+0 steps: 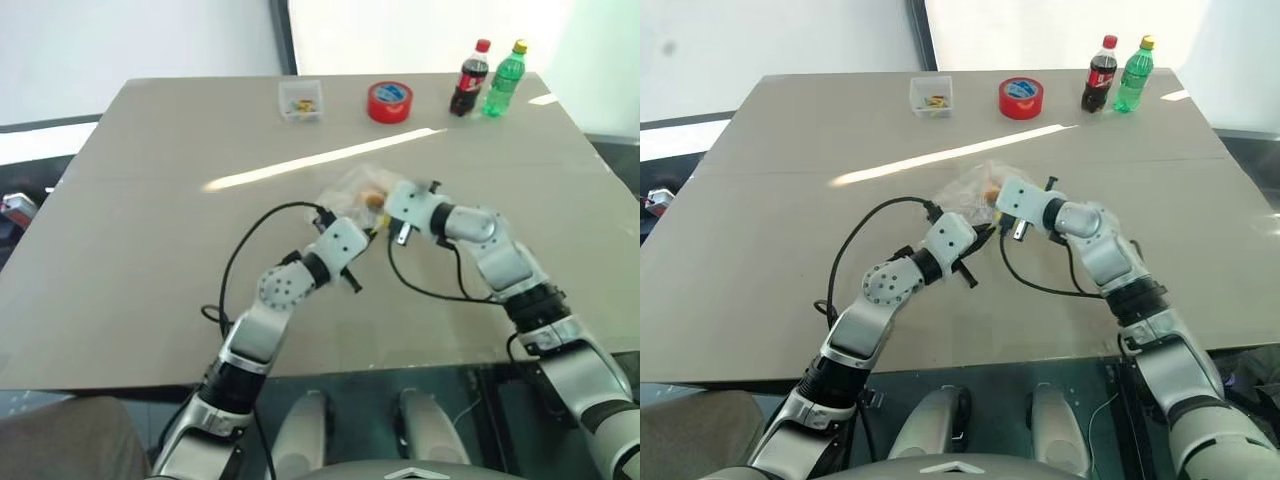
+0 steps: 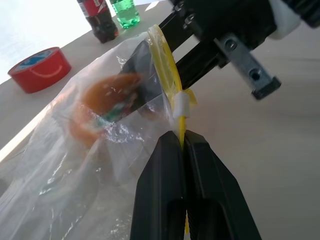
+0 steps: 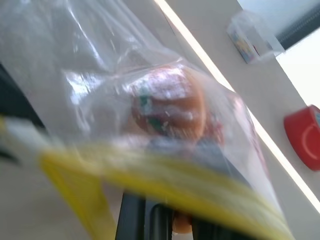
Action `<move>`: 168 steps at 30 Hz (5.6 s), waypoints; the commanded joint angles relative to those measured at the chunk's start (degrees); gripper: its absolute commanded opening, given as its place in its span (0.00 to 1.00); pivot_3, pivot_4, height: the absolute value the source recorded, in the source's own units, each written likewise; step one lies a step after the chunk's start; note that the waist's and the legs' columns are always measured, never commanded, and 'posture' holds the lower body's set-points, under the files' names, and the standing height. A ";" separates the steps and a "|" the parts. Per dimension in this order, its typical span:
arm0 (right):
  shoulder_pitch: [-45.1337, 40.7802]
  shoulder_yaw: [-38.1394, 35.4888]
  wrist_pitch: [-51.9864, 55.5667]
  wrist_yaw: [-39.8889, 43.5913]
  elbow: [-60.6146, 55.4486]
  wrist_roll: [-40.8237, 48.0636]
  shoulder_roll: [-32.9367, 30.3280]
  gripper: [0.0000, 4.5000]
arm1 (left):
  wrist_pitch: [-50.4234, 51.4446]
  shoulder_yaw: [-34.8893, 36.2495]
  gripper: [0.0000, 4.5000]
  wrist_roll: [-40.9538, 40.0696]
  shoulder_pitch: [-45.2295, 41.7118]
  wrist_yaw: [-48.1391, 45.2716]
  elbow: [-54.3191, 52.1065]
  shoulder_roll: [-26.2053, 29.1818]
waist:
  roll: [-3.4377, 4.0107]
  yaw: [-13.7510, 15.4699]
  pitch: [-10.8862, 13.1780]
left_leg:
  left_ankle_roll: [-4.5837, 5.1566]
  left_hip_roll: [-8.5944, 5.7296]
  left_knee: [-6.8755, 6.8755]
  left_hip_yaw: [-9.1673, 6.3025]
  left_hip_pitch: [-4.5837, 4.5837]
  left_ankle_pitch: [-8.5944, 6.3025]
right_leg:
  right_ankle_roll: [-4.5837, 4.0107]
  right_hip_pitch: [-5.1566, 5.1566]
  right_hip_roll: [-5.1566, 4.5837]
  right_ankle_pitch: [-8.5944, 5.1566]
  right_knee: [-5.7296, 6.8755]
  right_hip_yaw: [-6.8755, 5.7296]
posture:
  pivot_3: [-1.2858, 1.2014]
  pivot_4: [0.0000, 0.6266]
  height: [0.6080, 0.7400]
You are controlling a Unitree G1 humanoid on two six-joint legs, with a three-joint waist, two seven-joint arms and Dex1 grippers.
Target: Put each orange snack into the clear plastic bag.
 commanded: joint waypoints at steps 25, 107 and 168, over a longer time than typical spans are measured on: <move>8.11 -8.07 8.76 20.47 -15.06 13.82 -16.61 0.78 | 1.64 5.30 0.00 -3.68 -0.64 3.96 -0.60 -2.15 | 0.00 0.36 0.00 | 0.00 -0.02 0.02 -0.10 -0.02 0.00 | 0.01 0.02 -0.02 0.00 -0.02 -0.01 | 0.52 0.24 1.00; -9.26 -1.92 5.03 22.34 -21.61 6.22 -15.44 0.52 | 9.10 1.41 0.00 2.77 -13.23 -1.81 -9.45 7.28 | 0.02 0.27 0.07 | 0.00 0.00 0.05 0.02 -0.07 0.00 | 0.00 -0.01 0.00 -0.01 -0.03 -0.06 | 0.52 0.24 1.00; -11.75 0.42 -8.98 25.53 -14.10 0.58 -13.75 0.01 | 12.13 0.41 0.00 1.78 -13.65 -5.07 -10.29 10.15 | 0.02 0.23 0.07 | 0.00 0.01 0.05 0.03 -0.06 0.00 | 0.00 -0.01 0.01 -0.01 -0.02 -0.07 | 0.52 0.24 1.00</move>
